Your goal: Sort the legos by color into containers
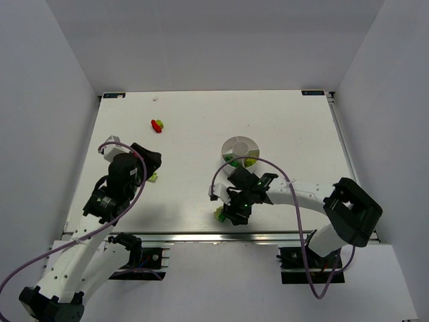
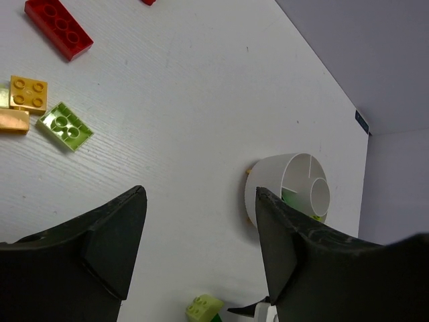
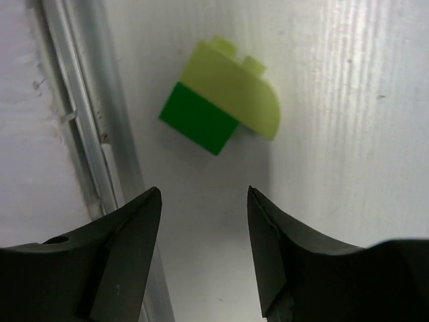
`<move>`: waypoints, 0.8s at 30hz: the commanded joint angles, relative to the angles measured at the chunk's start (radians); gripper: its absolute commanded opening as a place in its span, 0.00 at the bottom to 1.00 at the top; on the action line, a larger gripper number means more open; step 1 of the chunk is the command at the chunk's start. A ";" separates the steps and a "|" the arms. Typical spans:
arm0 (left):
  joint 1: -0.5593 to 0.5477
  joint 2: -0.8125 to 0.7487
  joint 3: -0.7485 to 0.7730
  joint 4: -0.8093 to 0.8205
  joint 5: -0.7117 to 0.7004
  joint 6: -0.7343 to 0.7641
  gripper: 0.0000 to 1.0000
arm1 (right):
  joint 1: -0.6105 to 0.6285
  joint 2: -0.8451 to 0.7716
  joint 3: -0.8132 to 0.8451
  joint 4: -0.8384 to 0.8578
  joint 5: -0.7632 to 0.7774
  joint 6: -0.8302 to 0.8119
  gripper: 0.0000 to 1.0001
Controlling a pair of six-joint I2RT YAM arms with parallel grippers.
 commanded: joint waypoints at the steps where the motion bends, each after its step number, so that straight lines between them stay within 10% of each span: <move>1: 0.007 -0.008 0.031 -0.015 -0.020 0.002 0.76 | 0.023 0.008 0.016 0.106 0.087 0.133 0.62; 24: 0.007 0.010 0.056 -0.021 -0.048 0.008 0.76 | 0.103 0.092 0.094 0.137 0.230 0.398 0.66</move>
